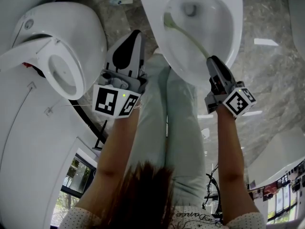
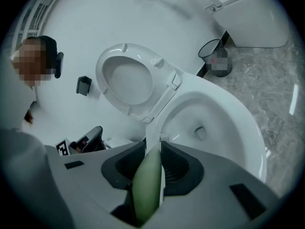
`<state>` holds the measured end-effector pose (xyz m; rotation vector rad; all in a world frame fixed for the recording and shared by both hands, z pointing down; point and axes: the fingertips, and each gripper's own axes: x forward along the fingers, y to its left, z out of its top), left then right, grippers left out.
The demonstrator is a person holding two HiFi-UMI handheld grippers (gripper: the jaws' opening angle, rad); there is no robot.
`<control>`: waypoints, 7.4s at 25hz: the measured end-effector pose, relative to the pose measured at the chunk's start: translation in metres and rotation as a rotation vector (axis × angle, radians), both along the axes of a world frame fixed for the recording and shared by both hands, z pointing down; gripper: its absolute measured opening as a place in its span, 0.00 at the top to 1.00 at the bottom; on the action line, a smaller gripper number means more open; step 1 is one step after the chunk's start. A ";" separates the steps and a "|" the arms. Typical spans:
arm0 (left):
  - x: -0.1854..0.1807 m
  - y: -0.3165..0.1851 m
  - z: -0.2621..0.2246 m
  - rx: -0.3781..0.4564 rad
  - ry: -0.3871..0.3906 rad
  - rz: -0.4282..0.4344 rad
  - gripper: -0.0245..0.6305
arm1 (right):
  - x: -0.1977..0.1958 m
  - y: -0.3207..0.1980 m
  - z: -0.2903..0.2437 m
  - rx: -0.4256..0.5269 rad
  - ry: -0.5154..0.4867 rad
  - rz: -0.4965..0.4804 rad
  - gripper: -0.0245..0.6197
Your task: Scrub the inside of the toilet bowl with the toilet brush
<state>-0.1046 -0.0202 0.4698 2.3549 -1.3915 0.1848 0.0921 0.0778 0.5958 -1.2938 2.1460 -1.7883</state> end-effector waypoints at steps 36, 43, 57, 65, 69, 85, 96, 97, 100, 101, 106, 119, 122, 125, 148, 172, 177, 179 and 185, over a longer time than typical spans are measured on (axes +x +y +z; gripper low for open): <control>0.016 0.006 -0.010 0.001 0.015 0.071 0.96 | 0.006 0.064 -0.008 -0.112 -0.015 -0.159 0.78; 0.025 0.005 -0.012 -0.004 0.020 0.103 0.96 | 0.014 0.087 -0.014 -0.153 0.007 -0.199 0.78; 0.045 -0.006 -0.027 0.002 0.032 0.168 0.96 | 0.024 0.122 -0.030 -0.224 0.100 -0.242 0.78; 0.060 -0.006 -0.024 -0.007 0.042 0.207 0.96 | 0.038 0.134 -0.043 -0.291 0.195 -0.354 0.78; 0.067 -0.005 -0.024 -0.007 0.044 0.226 0.96 | 0.043 0.137 -0.048 -0.298 0.261 -0.431 0.78; 0.062 -0.004 -0.022 -0.016 0.038 0.207 0.96 | 0.060 0.139 -0.055 -0.297 0.414 -0.548 0.78; 0.060 -0.004 -0.022 -0.018 0.034 0.191 0.96 | 0.069 0.131 -0.057 -0.281 0.512 -0.637 0.78; 0.059 -0.005 -0.022 -0.019 0.034 0.189 0.96 | 0.069 0.130 -0.058 -0.280 0.517 -0.640 0.78; 0.057 -0.006 -0.022 -0.022 0.032 0.184 0.96 | 0.071 0.127 -0.058 -0.274 0.538 -0.661 0.78; 0.057 -0.006 -0.021 -0.023 0.031 0.183 0.96 | 0.072 0.125 -0.058 -0.272 0.545 -0.669 0.78; 0.057 -0.011 -0.022 -0.023 0.032 0.176 0.96 | 0.074 0.116 -0.058 -0.260 0.587 -0.714 0.78; 0.049 -0.024 -0.024 -0.022 0.034 0.149 0.96 | 0.085 0.082 -0.059 -0.218 0.691 -0.776 0.78; 0.047 -0.025 -0.022 -0.024 0.033 0.144 0.96 | 0.086 0.077 -0.058 -0.209 0.706 -0.770 0.78; 0.046 -0.026 -0.020 -0.026 0.036 0.137 0.96 | 0.086 0.073 -0.058 -0.202 0.722 -0.764 0.78; 0.033 -0.028 -0.014 -0.048 0.056 0.089 0.96 | 0.089 0.022 -0.053 -0.103 0.862 -0.773 0.78; 0.020 -0.027 -0.014 -0.051 0.057 0.085 0.96 | 0.087 -0.033 -0.046 0.025 0.968 -0.706 0.78; 0.018 -0.026 -0.017 -0.048 0.058 0.082 0.96 | 0.085 -0.045 -0.048 0.047 0.969 -0.662 0.78; 0.017 -0.025 -0.018 -0.049 0.057 0.081 0.96 | 0.085 -0.052 -0.049 0.062 0.970 -0.646 0.78; 0.016 -0.022 -0.015 -0.053 0.058 0.078 0.96 | 0.084 -0.075 -0.055 0.112 0.939 -0.556 0.78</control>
